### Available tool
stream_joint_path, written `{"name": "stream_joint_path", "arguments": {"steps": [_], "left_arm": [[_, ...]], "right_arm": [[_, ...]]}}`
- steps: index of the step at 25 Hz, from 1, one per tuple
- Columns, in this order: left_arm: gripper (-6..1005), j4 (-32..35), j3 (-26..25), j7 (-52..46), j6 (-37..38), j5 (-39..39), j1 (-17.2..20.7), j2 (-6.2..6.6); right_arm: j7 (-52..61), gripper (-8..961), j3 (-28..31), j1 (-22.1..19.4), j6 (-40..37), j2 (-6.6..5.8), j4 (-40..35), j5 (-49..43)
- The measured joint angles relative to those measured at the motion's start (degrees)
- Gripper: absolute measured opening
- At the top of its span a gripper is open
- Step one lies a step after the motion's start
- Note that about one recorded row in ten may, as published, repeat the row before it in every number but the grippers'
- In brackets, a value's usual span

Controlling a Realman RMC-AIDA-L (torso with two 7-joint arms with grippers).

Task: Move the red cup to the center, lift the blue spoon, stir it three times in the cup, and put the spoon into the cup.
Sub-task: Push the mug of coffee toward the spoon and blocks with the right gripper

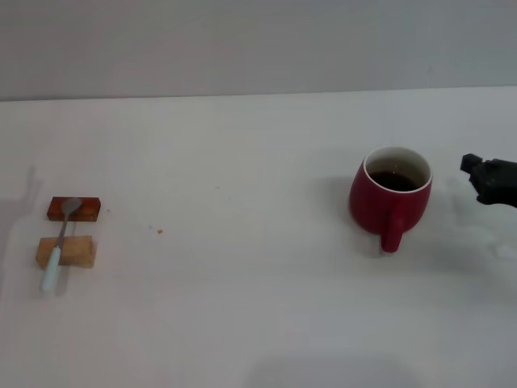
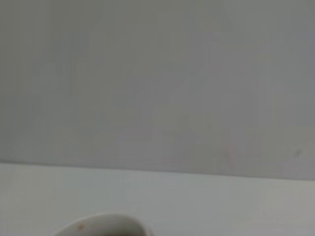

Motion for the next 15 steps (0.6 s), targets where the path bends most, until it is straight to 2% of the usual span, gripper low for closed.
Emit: {"name": "stream_joint_path", "arguments": {"steps": [6, 15], "left_arm": [[816, -0.4, -0.2, 0.0, -0.5, 0.0, -0.7, 0.15], [815, -0.6, -0.7, 0.0, -0.5, 0.0, -0.8, 0.24]], "right_arm": [[0.3, -1, -4.8, 0.9, 0.6, -0.06, 0.2, -0.4], [1.0, -1, -7.9, 1.9, 1.5, 0.25, 0.7, -0.6]]}}
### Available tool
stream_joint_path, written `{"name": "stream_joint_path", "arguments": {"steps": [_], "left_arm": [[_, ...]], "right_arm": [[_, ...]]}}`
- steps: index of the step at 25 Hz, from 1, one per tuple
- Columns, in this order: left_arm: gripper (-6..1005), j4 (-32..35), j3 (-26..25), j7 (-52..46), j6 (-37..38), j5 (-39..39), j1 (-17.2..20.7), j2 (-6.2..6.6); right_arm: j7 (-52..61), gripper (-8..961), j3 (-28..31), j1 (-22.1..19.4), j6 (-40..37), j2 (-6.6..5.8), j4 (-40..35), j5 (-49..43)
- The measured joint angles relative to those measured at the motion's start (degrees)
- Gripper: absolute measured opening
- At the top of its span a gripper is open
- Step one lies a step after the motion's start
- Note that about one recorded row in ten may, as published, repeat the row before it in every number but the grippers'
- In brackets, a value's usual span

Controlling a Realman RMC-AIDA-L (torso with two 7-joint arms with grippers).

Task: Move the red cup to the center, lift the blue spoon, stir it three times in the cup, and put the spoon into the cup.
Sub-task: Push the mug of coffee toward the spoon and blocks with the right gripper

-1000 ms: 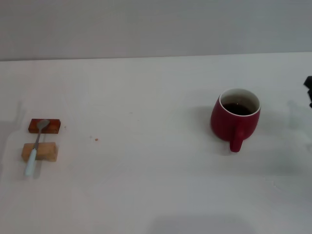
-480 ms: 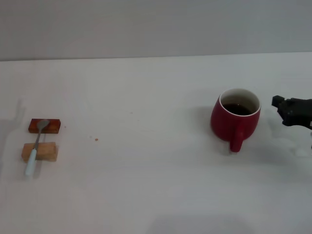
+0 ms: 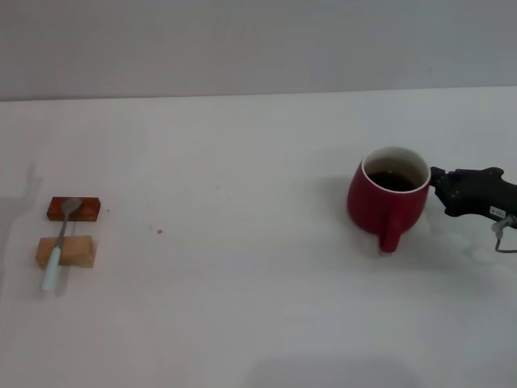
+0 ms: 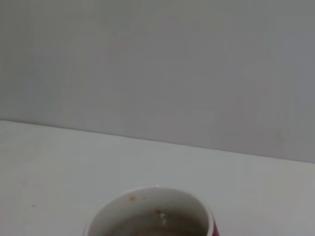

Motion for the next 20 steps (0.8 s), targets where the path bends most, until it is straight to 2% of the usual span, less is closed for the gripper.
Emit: {"name": "stream_joint_path", "arguments": {"steps": [10, 20], "left_arm": [[816, -0.1, 0.0, 0.0, -0.1, 0.0, -0.1, 0.14], [815, -0.2, 0.0, 0.0, -0.2, 0.0, -0.2, 0.17]], "right_arm": [[0.1, -1, -3.1, 2.1, 0.6, 1.10, 0.9, -0.3], [-0.8, -1, -4.8, 6.6, 1.0, 1.78, 5.2, -0.3]]}}
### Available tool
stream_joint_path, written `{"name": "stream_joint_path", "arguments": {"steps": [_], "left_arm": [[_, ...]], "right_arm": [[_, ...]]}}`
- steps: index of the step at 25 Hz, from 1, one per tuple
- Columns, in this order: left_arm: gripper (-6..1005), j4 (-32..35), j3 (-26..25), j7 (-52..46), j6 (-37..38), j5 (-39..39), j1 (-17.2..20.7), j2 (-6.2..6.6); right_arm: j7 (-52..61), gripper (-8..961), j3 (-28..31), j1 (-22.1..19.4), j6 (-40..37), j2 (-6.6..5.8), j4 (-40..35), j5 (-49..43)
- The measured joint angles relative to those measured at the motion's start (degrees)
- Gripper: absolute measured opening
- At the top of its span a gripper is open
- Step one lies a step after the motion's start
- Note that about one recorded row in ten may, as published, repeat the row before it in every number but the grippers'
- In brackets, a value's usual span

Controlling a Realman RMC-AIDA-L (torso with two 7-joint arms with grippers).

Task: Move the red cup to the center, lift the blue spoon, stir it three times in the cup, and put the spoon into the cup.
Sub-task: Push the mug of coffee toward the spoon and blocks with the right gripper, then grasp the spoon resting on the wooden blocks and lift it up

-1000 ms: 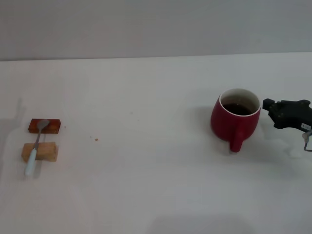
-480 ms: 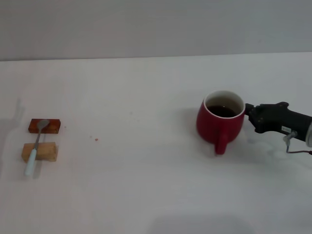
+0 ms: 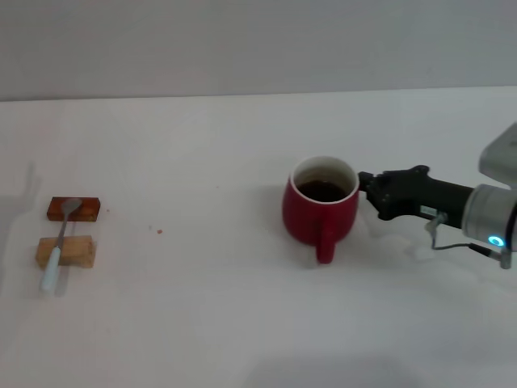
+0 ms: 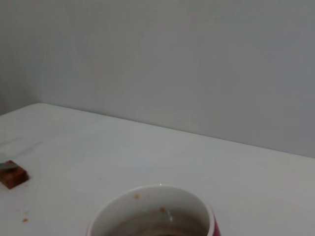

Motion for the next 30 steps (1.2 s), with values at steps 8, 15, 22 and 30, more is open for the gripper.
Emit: {"name": "stream_joint_path", "arguments": {"steps": [8, 15, 22, 30], "left_arm": [[816, -0.1, 0.1, 0.0, 0.0, 0.0, -0.3, -0.04], [816, -0.1, 0.1, 0.0, 0.0, 0.0, -0.2, -0.09], [815, -0.1, 0.4, 0.0, 0.1, 0.0, 0.0, -0.20], [815, -0.1, 0.1, -1.0, 0.8, -0.4, 0.2, -0.75]], "right_arm": [[-3.1, -1, -0.6, 3.6, 1.6, 0.20, 4.8, 0.2], [-3.5, -1, -0.6, 4.2, 1.2, 0.29, 5.8, 0.1], [-4.6, -1, -0.5, 3.6, 0.8, 0.47, 5.9, 0.9], [-14.2, -1, 0.0, -1.1, 0.7, 0.15, 2.2, 14.4]]}}
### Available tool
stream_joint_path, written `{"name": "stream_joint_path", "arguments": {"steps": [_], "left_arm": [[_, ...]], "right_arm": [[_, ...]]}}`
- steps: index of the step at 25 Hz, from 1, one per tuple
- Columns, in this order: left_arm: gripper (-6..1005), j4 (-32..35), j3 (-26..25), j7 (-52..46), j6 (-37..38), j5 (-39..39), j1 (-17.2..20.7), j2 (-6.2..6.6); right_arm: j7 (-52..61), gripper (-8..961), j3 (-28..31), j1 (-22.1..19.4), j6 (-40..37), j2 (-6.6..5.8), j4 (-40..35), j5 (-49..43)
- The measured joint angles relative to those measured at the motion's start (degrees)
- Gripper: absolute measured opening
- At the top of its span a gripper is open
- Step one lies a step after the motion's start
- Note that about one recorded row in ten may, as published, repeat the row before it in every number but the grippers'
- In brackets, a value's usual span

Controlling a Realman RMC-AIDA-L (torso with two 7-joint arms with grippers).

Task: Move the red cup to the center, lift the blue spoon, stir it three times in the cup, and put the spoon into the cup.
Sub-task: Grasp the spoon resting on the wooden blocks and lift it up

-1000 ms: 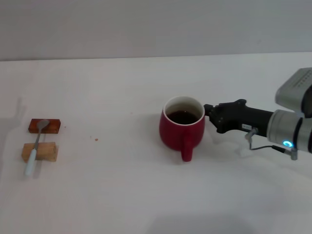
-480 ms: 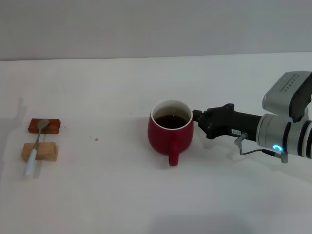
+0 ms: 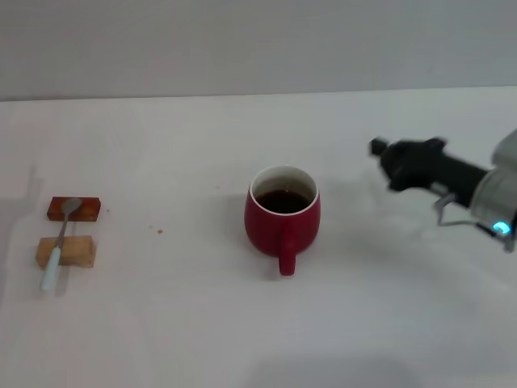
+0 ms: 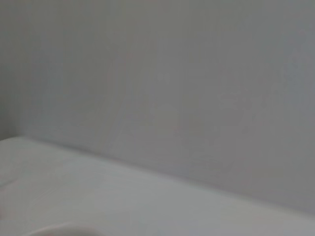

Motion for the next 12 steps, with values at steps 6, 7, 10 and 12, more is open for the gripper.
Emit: {"name": "stream_joint_path", "arguments": {"steps": [6, 7, 10, 12], "left_arm": [[815, 0.0, 4.2, -5.4, 0.7, 0.5, 1.0, -0.05], [815, 0.1, 5.9, -6.3, 1.0, 0.4, 1.6, 0.02], [816, 1.1, 11.7, -9.1, 1.9, 0.5, 3.7, 0.27], [816, 2.2, 15.3, -11.5, 2.9, 0.5, 5.4, 0.48]], "right_arm": [[-8.8, -1, 0.3, -3.5, 1.4, -0.29, -5.6, 17.2], [-10.7, -1, 0.3, -4.0, 1.7, -0.34, -6.2, 20.6], [-15.0, -1, 0.4, -5.0, 2.9, -0.59, -7.8, 28.3], [-16.5, -1, 1.4, -5.5, 4.6, -0.71, -9.5, 31.1]]}}
